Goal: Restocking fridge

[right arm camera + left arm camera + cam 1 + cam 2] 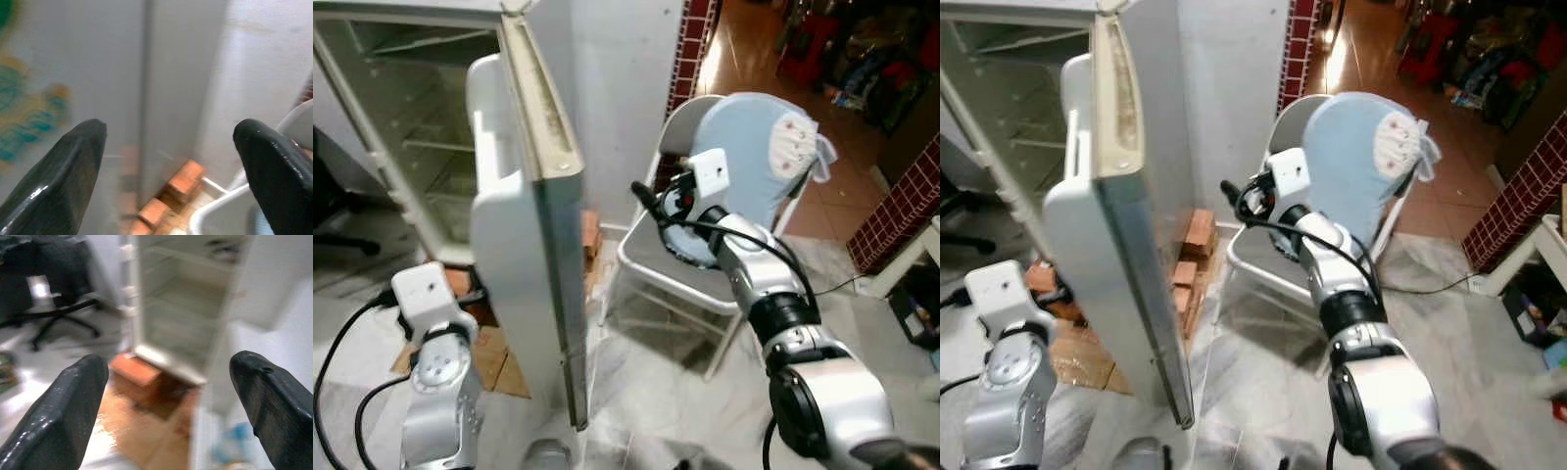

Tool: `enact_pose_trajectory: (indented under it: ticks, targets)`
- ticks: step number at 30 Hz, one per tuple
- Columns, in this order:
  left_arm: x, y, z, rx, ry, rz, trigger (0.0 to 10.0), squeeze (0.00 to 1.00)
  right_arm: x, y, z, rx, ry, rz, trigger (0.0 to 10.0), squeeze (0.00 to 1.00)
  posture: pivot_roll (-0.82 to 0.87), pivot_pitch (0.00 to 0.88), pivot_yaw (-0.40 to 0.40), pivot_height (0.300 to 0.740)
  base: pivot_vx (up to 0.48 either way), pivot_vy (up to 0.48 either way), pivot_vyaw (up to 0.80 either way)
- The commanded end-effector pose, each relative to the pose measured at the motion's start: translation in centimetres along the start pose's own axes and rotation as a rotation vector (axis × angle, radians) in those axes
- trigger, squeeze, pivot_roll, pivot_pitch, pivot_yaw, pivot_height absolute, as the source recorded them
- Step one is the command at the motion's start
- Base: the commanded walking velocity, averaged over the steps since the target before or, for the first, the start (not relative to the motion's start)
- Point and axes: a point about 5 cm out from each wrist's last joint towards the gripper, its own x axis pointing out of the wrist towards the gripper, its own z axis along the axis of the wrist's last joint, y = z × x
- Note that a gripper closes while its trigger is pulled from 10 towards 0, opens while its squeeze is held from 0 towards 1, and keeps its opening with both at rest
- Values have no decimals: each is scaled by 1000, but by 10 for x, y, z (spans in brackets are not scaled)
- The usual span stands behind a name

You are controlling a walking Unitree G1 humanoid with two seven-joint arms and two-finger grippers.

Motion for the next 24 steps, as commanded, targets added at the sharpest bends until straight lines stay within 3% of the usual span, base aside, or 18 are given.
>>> enact_pose_trajectory:
  ticks: [1,17,24]
  targets:
    - [0,-4,5,2,-19,-8,10000,0,-3,-10,3,-20,15,-45,10000,0,118,0,-35,740,0,480,0]
    - [-1,6,5,13,-23,58,10000,0,-4,-3,-10,-7,74,-78,10000,0,124,0,-44,740,0,480,0]
    - [-2,10,6,25,-29,86,10000,0,-7,-1,-20,67,115,-118,10000,0,126,0,-48,740,0,480,0]
